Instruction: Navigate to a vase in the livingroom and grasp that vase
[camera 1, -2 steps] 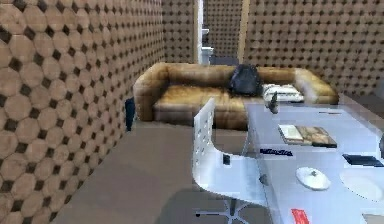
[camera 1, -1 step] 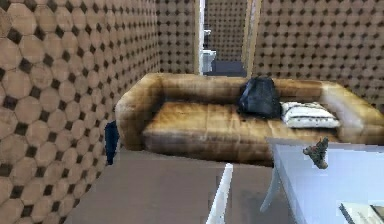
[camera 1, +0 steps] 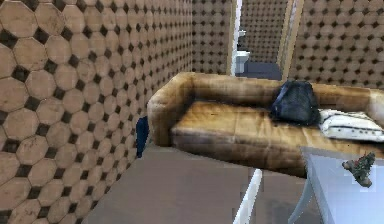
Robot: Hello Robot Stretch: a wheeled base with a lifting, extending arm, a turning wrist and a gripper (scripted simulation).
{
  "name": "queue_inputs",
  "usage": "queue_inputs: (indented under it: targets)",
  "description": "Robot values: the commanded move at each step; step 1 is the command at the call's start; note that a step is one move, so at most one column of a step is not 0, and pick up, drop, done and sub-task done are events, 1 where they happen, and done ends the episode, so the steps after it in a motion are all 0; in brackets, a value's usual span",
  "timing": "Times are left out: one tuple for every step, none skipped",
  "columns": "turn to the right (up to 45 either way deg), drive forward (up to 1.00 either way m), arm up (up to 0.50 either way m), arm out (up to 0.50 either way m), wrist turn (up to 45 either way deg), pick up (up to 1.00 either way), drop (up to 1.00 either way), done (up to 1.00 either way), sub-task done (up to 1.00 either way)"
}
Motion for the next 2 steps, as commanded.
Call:
queue_inputs:
  targets:
    - [0.0,0.00,0.50,0.00,0.0,0.00,0.00,0.00,0.00]
    - [0.0,0.00,0.28,0.00,0.0,0.00,0.00,0.00,0.00]
